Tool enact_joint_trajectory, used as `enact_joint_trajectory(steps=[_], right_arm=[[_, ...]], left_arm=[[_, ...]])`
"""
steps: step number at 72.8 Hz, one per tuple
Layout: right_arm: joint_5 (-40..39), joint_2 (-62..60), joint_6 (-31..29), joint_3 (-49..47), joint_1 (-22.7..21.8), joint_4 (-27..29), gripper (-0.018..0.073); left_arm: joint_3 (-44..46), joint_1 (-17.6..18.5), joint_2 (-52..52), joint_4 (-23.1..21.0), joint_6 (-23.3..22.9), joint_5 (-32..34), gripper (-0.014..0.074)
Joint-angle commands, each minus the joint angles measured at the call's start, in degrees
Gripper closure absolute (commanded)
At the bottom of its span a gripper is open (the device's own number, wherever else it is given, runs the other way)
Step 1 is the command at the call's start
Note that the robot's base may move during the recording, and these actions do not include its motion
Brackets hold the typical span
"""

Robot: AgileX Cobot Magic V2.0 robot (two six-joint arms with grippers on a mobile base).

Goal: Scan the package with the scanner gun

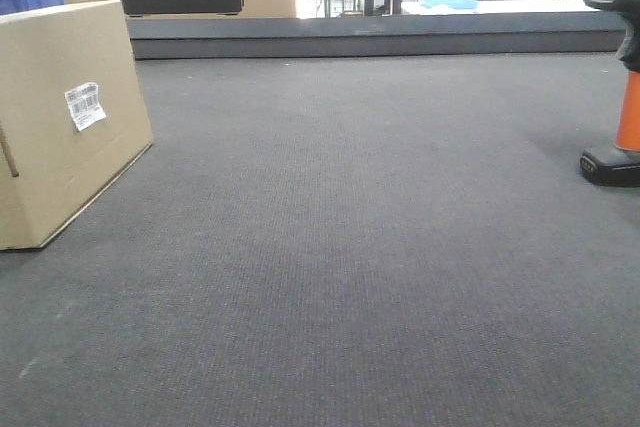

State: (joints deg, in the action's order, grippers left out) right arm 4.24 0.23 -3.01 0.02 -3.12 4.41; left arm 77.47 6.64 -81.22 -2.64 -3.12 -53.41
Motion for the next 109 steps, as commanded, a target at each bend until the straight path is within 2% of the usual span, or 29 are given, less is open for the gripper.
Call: enact_joint_trajectory(steps=[1, 38, 43, 49, 57, 63, 72, 81, 95, 109], right_arm=[[-1.32, -0.23, -0.11, -0.02, -0.34, -0.23, 0.0728], [-1.32, -0.23, -0.11, -0.02, -0.34, -0.23, 0.0728], [-1.32, -0.23, -0.11, -0.02, -0.34, -0.23, 0.0728], [-1.32, -0.23, -0.11, -0.02, -0.34, -0.23, 0.0728], [-1.32, -0.23, -0.11, -0.02, -0.34, -0.23, 0.0728], [-1.32, -0.23, -0.11, -0.02, -0.34, -0.23, 0.0728], [-1.32, -0.23, -0.11, -0.02, -0.34, -0.23, 0.0728], [-1.32, -0.23, -0.11, -0.02, -0.34, -0.23, 0.0728], [-1.32, -0.23, -0.11, -0.02, -0.34, -0.23, 0.0728], [-1.32, -0.23, -0.11, -0.02, -0.34, -0.23, 0.0728]], left_arm=[[0.60, 0.36, -0.98, 0.36, -0.33, 0.21, 0.0002], [0.60, 0.36, -12.39, 0.48, -0.55, -0.59, -0.0003], [0.60, 0.36, -12.75, 0.48, -0.55, -1.32, 0.0020], [0.48, 0.36, -12.75, 0.48, -0.55, -1.32, 0.0133], [0.48, 0.36, -12.75, 0.48, -0.55, -1.32, 0.0434], [0.70, 0.36, -12.54, 0.48, -0.55, -1.32, 0.0699], [2.90, 0.36, -12.06, 0.14, -0.55, -3.49, 0.0708], [6.73, 0.36, -10.56, -4.25, -0.55, -6.46, 0.0708], [7.48, 0.36, -8.12, -16.95, -0.55, -8.25, 0.0708], [1.12, 0.36, -6.41, -25.39, -0.55, 1.24, 0.0708]])
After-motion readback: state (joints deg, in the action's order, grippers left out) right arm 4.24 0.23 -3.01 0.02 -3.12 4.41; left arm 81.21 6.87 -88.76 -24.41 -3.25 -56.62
